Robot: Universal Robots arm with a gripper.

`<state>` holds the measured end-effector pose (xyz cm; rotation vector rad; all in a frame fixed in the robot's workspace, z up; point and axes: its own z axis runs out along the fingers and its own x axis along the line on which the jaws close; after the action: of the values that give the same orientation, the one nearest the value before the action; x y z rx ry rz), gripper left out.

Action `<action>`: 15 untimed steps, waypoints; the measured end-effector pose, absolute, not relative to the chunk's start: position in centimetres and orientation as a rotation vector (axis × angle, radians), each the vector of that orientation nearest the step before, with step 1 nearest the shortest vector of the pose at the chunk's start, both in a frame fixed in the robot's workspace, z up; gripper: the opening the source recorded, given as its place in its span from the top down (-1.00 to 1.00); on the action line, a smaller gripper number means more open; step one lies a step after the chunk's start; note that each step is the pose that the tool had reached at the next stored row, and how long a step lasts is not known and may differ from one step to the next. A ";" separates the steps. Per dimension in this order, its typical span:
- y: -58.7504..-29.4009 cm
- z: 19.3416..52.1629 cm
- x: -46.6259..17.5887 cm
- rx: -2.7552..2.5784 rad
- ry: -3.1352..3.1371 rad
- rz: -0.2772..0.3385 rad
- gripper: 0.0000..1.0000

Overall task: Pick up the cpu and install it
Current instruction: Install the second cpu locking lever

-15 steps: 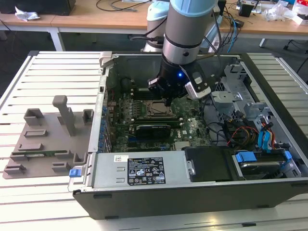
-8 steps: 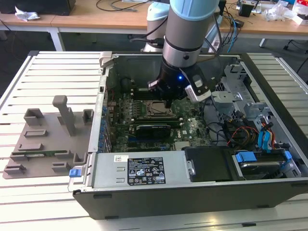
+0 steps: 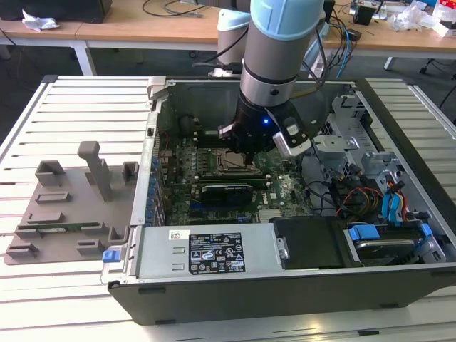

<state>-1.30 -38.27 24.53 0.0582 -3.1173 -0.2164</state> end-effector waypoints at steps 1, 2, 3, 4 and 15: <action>-38.3 24.4 -1.3 0.058 -3.117 -0.216 0.79; -38.3 24.2 -1.3 0.058 -3.117 -0.216 0.79; -38.3 24.0 -1.3 0.058 -3.117 -0.216 0.79; -38.3 23.9 -1.3 0.058 -3.117 -0.216 0.79; -38.3 22.1 -2.3 0.058 -3.117 -0.221 0.79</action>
<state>-2.34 -38.27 22.11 0.0581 -3.1170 -0.2215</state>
